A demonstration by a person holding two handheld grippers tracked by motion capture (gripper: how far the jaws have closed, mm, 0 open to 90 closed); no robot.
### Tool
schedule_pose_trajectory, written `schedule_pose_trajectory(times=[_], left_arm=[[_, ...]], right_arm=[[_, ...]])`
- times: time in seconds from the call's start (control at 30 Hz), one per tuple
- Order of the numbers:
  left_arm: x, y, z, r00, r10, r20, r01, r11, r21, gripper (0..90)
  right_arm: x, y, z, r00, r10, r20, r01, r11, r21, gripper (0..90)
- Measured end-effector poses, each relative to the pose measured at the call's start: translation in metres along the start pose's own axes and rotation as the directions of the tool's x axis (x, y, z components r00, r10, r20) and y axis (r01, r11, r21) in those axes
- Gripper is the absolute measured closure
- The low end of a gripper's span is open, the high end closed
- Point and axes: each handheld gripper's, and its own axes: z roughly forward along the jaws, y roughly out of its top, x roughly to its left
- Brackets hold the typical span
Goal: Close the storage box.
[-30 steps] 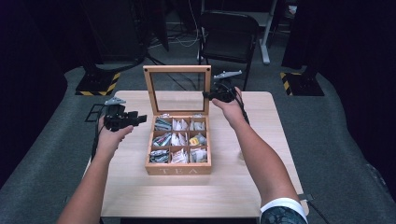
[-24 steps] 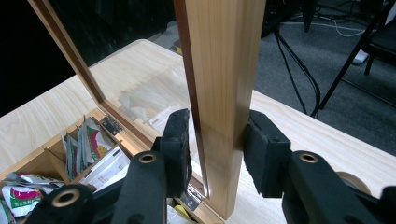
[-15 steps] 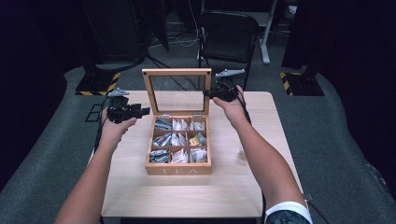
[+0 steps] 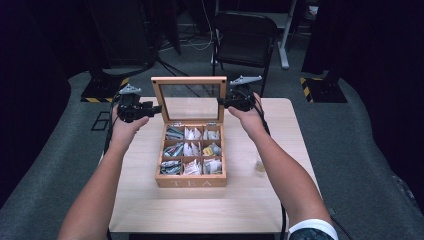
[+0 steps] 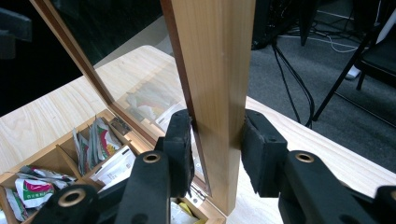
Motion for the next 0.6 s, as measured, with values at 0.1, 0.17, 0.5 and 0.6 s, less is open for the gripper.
schedule_pose_trajectory(times=[0.1,0.17,0.5,0.6], left_arm=[[0.0,0.004,0.002,0.9999,0.01,-0.01,-0.01,0.9999,-0.002,50.9],[-0.001,0.007,0.004,0.9997,0.016,-0.016,-0.016,0.9998,-0.008,51.3],[-0.006,0.018,0.007,0.9977,0.05,-0.045,-0.052,0.9982,-0.032,55.7],[-0.008,0.019,0.009,0.9972,0.051,-0.055,-0.053,0.998,-0.034,58.5]], right_arm=[[0.001,-0.001,-0.001,1.0,-0.002,0.0,0.002,1.0,-0.004,64.3],[0.002,-0.002,-0.002,1.0,-0.004,-0.001,0.004,1.0,-0.004,64.3],[0.002,-0.004,-0.003,0.9998,-0.015,-0.01,0.014,1.0,-0.015,63.9],[0.003,-0.005,-0.004,0.9999,-0.01,-0.011,0.01,1.0,-0.015,63.8]])
